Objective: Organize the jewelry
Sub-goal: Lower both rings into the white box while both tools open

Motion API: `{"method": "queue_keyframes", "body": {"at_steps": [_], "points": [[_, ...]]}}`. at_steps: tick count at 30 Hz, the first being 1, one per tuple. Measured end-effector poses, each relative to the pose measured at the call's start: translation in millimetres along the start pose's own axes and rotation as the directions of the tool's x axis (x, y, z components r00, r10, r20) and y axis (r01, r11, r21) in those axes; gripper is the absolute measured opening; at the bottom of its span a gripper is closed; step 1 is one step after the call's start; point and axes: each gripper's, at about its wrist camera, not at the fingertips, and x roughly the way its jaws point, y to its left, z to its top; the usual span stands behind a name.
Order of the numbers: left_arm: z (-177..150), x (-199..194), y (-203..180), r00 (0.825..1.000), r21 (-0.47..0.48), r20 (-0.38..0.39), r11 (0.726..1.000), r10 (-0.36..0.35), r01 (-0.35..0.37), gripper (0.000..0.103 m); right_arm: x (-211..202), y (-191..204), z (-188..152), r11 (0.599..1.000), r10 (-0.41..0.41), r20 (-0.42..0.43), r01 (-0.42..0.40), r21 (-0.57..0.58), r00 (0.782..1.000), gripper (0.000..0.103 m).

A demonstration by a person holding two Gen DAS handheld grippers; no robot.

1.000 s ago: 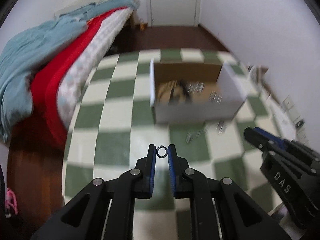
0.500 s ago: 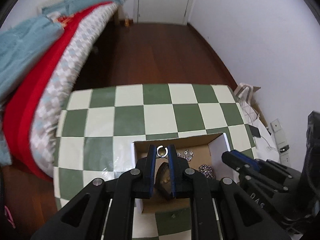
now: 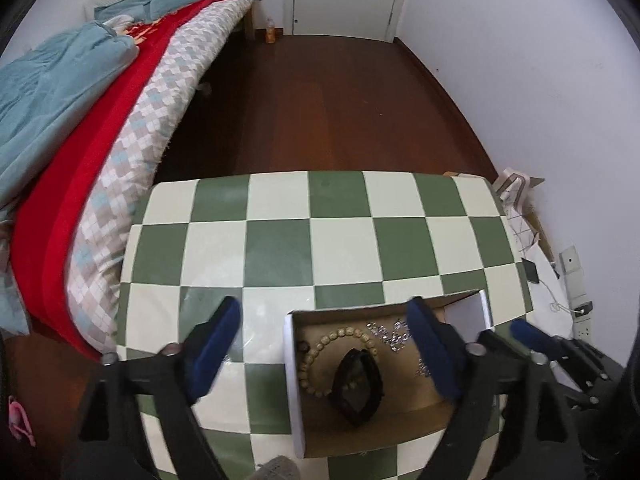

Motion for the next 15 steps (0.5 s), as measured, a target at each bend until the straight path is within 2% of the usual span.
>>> {"method": "queue_keyframes", "body": {"at_steps": [1,2,3,4,5,6,10,15], "points": [[-3,-1,0,1.000,0.010,0.006,1.000,0.017,-0.017,0.099,-3,-1,-1,1.000,-0.012,0.007,0.012,-0.004,1.000,0.052],[-5,-3,0,1.000,0.015,0.013,1.000,0.027,-0.027,0.102,-6,-1,-3,1.000,-0.026,0.015,0.026,-0.009,1.000,0.062],[-10,-5,-1,0.998,0.025,0.027,0.998,0.051,-0.052,0.103,-9,0,-5,0.999,-0.045,0.023,0.045,-0.018,0.999,0.076],[-14,-6,-1,0.997,0.032,0.034,0.997,0.069,-0.070,0.103,-11,0,-8,0.997,-0.067,0.030,0.068,-0.029,0.997,0.083],[-18,-7,0,0.995,0.036,0.045,0.995,0.086,-0.088,0.103,-13,1,-11,0.994,-0.096,0.036,0.098,-0.043,0.995,0.096],[-23,-9,0,0.993,0.037,0.062,0.994,0.102,-0.105,0.103,-14,2,-14,0.992,-0.114,0.039,0.116,-0.053,0.993,0.101],[-41,-17,7,0.981,0.020,0.103,0.985,0.166,-0.169,0.103,-18,8,-28,0.981,-0.166,0.046,0.170,-0.092,0.985,0.102],[-58,-32,12,0.975,-0.005,0.133,0.983,0.180,-0.181,0.103,-32,14,-45,0.978,-0.168,0.083,0.176,-0.111,0.982,0.103]]}}
